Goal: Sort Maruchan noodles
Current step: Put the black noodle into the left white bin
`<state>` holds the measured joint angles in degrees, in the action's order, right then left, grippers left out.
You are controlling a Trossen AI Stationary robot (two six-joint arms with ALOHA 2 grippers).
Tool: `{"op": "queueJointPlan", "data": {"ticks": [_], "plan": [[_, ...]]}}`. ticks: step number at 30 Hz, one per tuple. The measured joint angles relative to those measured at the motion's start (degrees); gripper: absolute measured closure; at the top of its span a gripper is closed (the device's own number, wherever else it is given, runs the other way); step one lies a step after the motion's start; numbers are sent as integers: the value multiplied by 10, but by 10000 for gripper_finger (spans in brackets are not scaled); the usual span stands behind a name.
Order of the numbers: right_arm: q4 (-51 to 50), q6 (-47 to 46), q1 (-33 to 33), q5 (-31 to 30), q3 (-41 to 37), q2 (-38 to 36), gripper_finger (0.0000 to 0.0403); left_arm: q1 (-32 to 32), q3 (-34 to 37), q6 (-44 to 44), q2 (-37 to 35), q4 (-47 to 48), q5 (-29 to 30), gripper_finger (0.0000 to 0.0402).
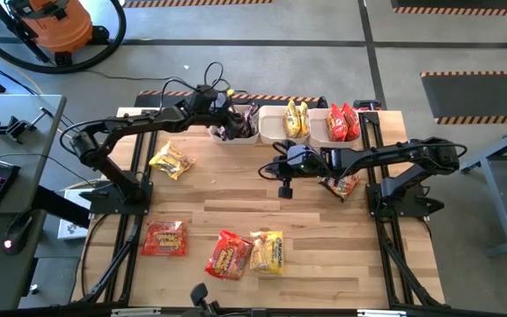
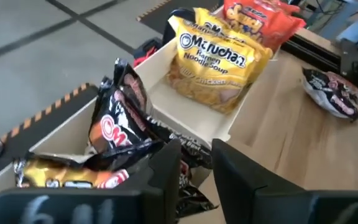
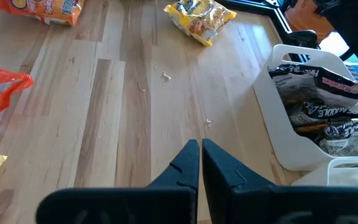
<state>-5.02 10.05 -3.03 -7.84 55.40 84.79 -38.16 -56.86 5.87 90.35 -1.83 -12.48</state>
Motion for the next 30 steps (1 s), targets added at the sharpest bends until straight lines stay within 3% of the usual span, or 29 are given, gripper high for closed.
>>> {"op": "queueJointPlan", "data": {"ticks": [5,9,12,17,24,30], "plan": [[0,3,0,8,0,0,403,-14,0,-5,17,-13,1,356],[0,3,0,17,0,0,403,-24,0,-6,46,-23,-42,384],[0,3,0,19,0,0,403,-26,0,-12,70,-52,-23,398],[0,3,0,19,0,0,403,-51,0,3,99,-106,-11,401],[0,3,0,19,0,0,403,-92,0,14,100,-110,12,401],[0,3,0,19,0,0,403,-95,0,-3,56,-94,-45,381]]}}
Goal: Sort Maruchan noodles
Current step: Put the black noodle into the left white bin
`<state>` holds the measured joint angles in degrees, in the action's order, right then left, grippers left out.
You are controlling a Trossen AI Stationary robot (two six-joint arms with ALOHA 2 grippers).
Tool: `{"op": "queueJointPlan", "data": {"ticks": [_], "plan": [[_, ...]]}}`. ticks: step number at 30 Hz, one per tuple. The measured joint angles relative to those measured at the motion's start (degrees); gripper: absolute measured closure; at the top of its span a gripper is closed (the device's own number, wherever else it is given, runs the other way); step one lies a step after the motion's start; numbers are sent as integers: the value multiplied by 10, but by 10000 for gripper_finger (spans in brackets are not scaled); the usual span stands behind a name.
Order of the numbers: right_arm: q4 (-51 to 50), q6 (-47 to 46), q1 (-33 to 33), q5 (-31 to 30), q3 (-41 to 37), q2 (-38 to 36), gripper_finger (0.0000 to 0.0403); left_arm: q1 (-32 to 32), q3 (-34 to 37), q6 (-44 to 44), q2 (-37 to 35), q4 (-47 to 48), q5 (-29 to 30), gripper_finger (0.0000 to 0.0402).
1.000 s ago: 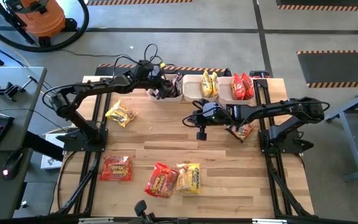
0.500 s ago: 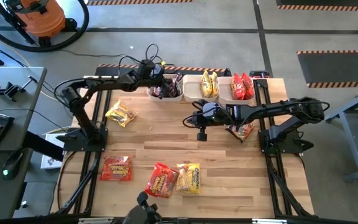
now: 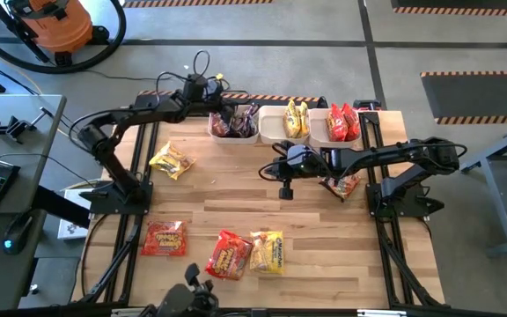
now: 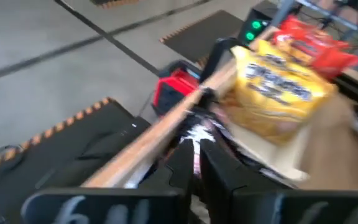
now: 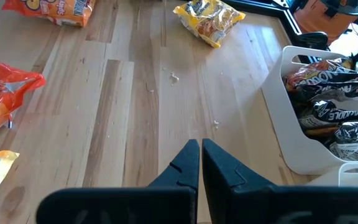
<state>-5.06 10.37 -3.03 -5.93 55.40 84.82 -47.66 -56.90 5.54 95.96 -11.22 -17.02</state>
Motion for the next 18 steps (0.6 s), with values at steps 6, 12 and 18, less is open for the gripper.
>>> {"op": "queueJointPlan", "data": {"ticks": [6,12,18], "plan": [[0,0,0,1,0,0,403,59,0,20,-76,114,49,319],[0,0,0,2,0,0,403,167,0,-15,-88,208,276,263],[-1,0,0,4,0,0,403,191,0,54,-66,212,384,235]]}}
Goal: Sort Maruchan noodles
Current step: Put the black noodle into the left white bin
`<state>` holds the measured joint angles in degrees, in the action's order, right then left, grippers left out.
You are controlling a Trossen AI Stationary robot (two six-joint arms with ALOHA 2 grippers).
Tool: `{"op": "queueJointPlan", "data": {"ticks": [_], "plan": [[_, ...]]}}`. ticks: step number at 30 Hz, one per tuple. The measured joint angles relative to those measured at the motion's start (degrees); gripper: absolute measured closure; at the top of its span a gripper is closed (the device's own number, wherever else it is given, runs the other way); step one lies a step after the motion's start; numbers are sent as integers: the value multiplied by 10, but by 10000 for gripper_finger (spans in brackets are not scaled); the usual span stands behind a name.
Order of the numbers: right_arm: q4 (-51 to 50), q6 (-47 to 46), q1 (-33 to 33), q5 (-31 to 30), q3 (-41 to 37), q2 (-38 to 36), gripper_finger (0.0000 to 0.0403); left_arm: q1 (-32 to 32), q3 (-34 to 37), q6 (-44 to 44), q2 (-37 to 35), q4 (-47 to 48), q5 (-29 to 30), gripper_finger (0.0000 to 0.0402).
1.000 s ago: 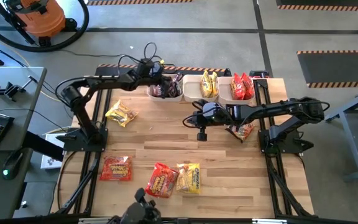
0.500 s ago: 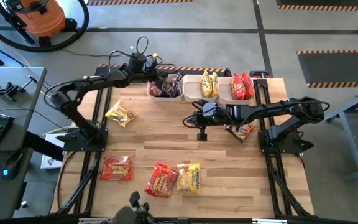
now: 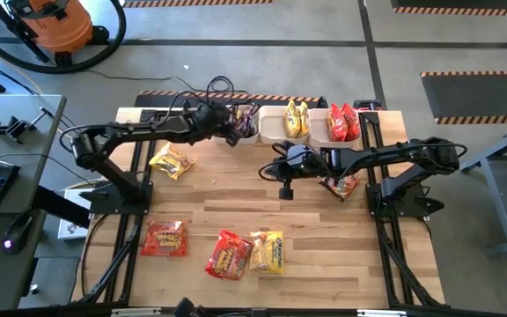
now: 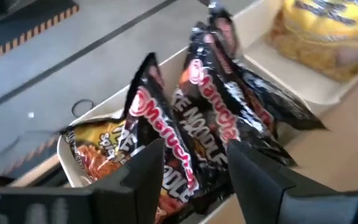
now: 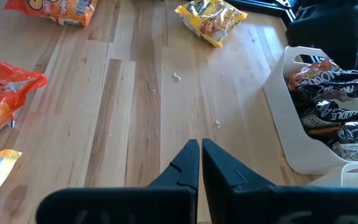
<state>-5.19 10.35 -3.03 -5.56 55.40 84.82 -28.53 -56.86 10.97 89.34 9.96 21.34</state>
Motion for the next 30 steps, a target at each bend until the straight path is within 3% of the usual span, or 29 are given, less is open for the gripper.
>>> {"op": "queueJointPlan", "data": {"ticks": [13,20,30], "plan": [[1,-2,0,0,0,0,403,-29,-1,39,24,-26,-43,231],[1,-4,0,0,0,0,403,-30,-57,17,94,0,-2,231],[-1,-4,0,0,0,0,403,-36,-114,39,150,81,2,231]]}}
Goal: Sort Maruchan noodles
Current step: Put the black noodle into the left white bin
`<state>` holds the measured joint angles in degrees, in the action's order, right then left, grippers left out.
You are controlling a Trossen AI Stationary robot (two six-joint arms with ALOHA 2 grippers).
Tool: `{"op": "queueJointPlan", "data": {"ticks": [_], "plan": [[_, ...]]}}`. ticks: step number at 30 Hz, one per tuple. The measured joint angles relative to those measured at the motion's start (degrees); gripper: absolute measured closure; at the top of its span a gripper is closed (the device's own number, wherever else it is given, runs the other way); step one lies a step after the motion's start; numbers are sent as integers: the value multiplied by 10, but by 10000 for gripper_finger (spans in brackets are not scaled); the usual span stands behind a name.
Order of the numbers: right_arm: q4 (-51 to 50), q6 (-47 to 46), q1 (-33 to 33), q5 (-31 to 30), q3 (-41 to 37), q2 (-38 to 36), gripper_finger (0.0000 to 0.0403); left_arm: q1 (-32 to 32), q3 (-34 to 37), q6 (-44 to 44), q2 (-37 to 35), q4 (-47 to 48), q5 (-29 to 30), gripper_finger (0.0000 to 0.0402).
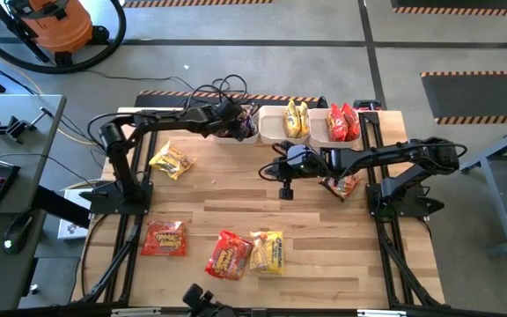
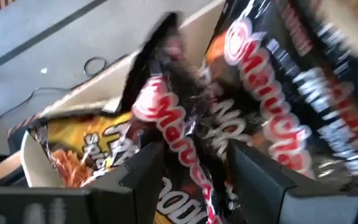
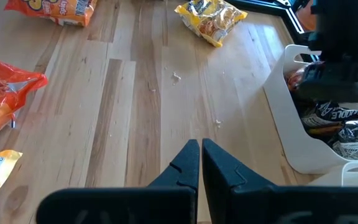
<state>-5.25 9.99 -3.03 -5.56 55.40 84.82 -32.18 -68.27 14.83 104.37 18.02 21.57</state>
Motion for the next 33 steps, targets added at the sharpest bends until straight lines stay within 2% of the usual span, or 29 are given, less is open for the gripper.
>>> {"op": "queueJointPlan", "data": {"ticks": [4,7,9,14,15,18,24,29,33], "plan": [[0,1,0,0,0,0,403,-5,1,-2,9,9,0,232],[0,1,0,0,0,0,403,-10,1,-21,9,23,2,248],[0,2,0,0,0,0,403,-12,1,-38,8,26,1,274],[0,3,0,0,0,0,403,-12,1,-96,-5,26,-9,379],[0,3,0,0,0,0,403,-12,1,-99,-11,26,-15,390],[-1,3,0,0,0,0,403,-16,2,-91,-37,25,-55,391],[-1,5,0,0,0,0,403,-41,2,-30,-90,46,-173,400],[-2,5,0,0,0,0,403,-55,1,-19,-99,60,-253,401],[-2,5,0,0,0,0,403,-74,14,-16,-98,28,-286,401]]}}
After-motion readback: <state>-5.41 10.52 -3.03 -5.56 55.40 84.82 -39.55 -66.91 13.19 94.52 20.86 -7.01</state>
